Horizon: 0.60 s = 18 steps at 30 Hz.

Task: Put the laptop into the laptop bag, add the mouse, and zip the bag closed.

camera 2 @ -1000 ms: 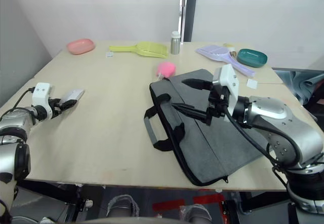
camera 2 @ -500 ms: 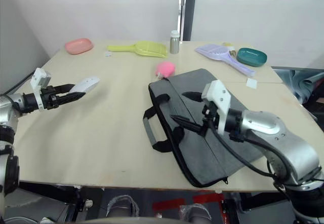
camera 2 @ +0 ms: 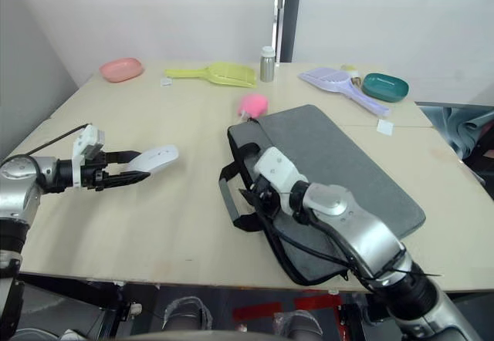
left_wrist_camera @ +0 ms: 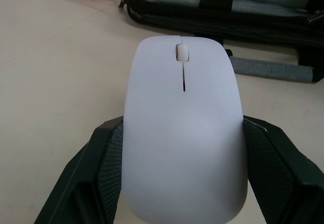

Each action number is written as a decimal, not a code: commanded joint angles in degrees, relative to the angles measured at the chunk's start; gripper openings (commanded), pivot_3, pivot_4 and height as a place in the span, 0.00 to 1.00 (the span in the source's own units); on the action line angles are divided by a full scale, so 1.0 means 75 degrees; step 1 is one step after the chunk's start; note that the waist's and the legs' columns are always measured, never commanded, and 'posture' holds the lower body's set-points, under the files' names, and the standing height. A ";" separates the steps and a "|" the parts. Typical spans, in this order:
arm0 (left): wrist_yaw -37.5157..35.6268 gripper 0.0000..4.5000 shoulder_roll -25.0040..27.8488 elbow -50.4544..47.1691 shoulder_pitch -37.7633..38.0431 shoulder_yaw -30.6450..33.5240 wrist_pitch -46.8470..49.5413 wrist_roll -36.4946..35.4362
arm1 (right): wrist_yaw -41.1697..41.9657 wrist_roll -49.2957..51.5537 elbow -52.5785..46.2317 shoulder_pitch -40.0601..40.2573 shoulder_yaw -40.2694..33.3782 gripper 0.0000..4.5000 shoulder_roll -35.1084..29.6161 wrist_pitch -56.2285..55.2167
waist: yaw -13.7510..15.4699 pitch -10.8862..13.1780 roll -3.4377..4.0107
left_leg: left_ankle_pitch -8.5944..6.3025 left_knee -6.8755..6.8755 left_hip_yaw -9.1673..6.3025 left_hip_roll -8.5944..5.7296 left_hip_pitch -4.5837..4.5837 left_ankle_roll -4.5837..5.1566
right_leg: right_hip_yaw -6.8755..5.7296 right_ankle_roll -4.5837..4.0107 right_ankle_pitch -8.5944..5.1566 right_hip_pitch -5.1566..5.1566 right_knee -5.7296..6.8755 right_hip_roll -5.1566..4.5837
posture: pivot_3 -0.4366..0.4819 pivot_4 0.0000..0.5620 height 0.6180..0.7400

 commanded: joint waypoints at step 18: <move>0.0181 0.63 0.0002 -0.0099 -0.0152 -0.0001 0.0005 -0.0212 | 0.0271 -0.1685 0.0317 0.0156 0.0396 0.15 -0.0257 -0.0110 | 0.0006 -0.0001 -0.0001 | 0.0002 0.0015 0.0000 0.0000 0.0006 -0.0003 | 0.0005 0.0014 0.0008 0.0002 0.0020 0.0001 | 0.48 0.27 1.00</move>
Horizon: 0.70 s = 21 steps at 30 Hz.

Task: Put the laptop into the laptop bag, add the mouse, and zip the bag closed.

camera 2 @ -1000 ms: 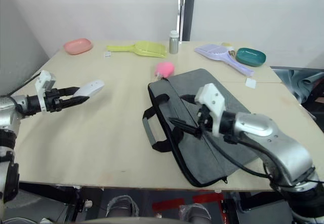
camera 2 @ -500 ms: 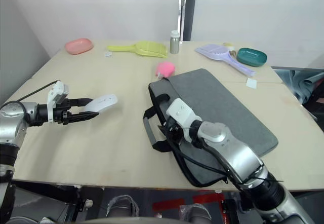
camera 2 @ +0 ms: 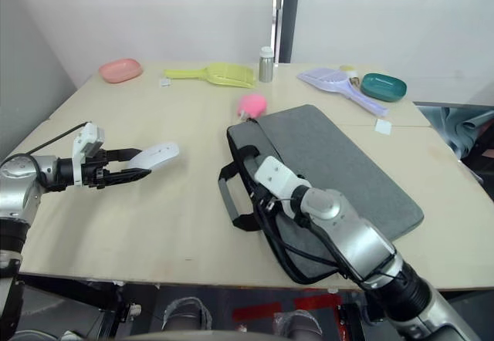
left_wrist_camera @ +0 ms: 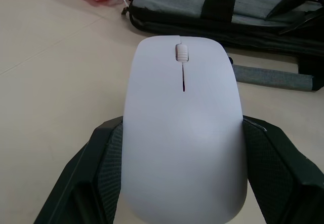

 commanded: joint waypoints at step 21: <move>0.0109 0.63 -0.0601 -0.1030 -0.0410 -0.0517 0.0246 -0.0331 | 0.0352 0.4842 -0.0914 -0.2111 -0.5492 0.01 0.1637 0.4254 | -0.0002 0.0003 0.0005 | 0.0017 0.0013 -0.0001 0.0002 0.0021 -0.0005 | 0.0008 -0.0019 -0.0010 -0.0002 0.0055 0.0004 | 0.48 0.27 1.00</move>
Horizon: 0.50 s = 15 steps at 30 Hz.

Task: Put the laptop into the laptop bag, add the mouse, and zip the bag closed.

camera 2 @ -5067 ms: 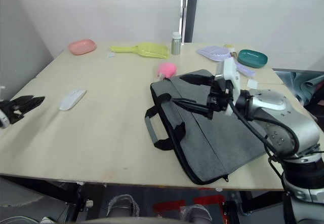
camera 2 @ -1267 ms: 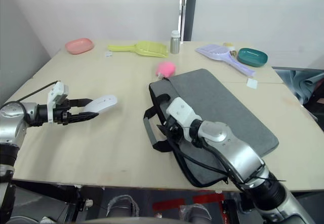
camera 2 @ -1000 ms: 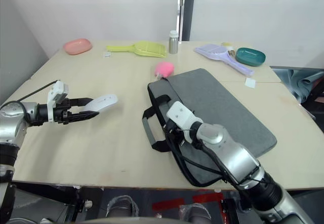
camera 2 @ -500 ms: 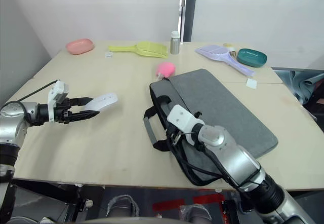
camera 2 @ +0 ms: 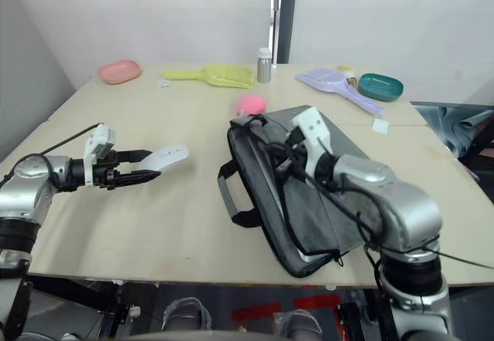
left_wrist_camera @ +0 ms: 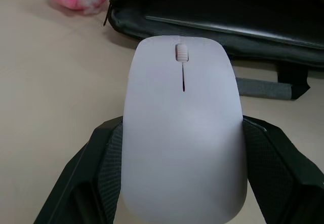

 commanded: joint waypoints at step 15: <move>0.1254 0.63 -0.2369 -0.0537 -0.1517 -0.2019 -0.0169 0.0721 | -0.1024 0.1725 0.0256 -0.1197 -0.1042 0.01 0.0953 0.0790 | 0.0075 0.0001 0.0001 | 0.0007 -0.0004 0.0000 -0.0005 -0.0037 0.0008 | -0.0004 0.0018 0.0010 -0.0031 0.0000 -0.0003 | 0.48 0.27 1.00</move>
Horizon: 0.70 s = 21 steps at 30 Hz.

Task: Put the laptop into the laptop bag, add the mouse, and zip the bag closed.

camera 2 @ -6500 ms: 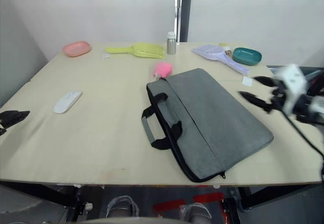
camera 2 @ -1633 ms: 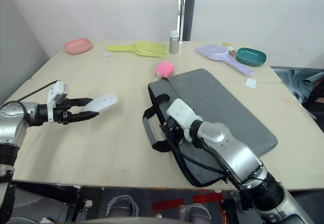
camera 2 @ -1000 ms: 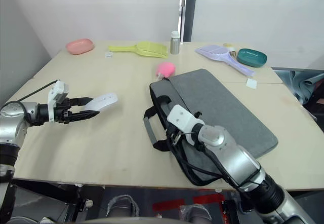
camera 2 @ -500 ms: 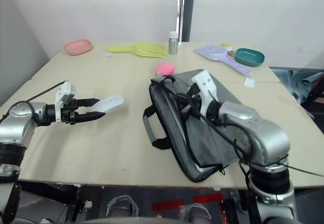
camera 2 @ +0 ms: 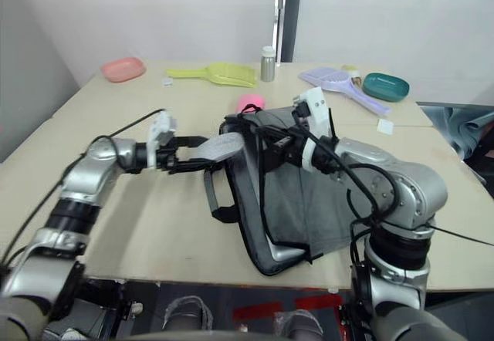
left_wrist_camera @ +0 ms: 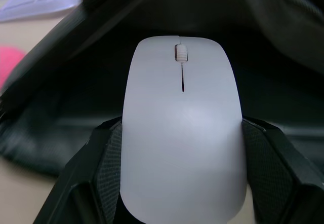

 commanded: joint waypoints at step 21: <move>0.1640 0.63 -0.2772 0.3606 -0.2003 -0.1201 -0.1372 0.1771 | -0.1236 0.1709 -0.0148 -0.0396 -0.0821 0.01 -0.0165 -0.0206 | 0.0126 0.0001 0.0001 | 0.0029 -0.0001 0.0002 -0.0003 -0.0005 0.0043 | 0.0006 0.0046 0.0028 -0.0006 0.0000 -0.0001 | 0.48 0.27 1.00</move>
